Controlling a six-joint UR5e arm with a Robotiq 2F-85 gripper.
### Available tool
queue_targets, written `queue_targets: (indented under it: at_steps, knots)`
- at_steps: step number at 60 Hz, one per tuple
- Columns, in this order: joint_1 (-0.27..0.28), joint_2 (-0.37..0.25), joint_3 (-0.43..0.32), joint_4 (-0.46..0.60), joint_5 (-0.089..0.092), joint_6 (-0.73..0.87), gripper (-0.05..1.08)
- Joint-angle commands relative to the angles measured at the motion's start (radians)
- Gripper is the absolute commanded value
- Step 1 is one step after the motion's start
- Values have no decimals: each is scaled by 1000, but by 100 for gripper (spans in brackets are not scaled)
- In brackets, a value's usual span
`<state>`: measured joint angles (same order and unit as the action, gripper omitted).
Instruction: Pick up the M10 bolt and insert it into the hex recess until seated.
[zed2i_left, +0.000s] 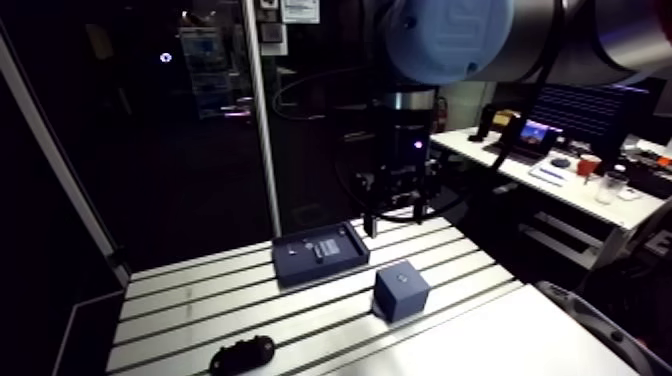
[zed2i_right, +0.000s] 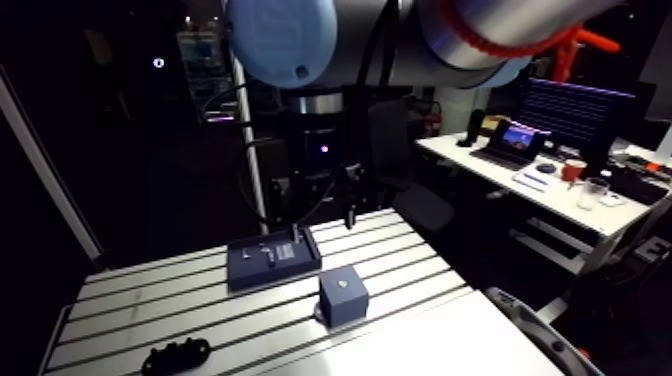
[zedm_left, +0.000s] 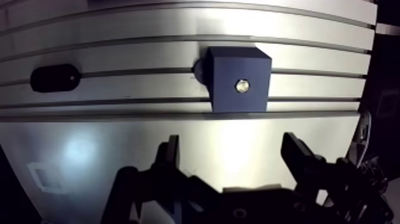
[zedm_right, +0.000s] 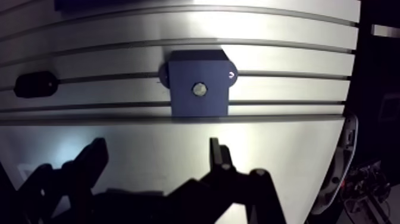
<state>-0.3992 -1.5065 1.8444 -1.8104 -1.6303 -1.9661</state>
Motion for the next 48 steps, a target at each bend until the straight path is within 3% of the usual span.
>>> queue_targets:
  at_steps: [1, 4, 8, 29, 38, 48]
  knots:
    - [187, -4, -180, 178, 6, 171, 0]
    - [202, -2, -198, 197, 13, 176, 0]
    - [238, -2, -244, 235, 41, 178, 1]
    - [272, -43, -338, 310, 48, 177, 1]
    - [299, -46, -360, 370, 73, 178, 1]
    - [309, -54, -383, 408, 85, 206, 1]
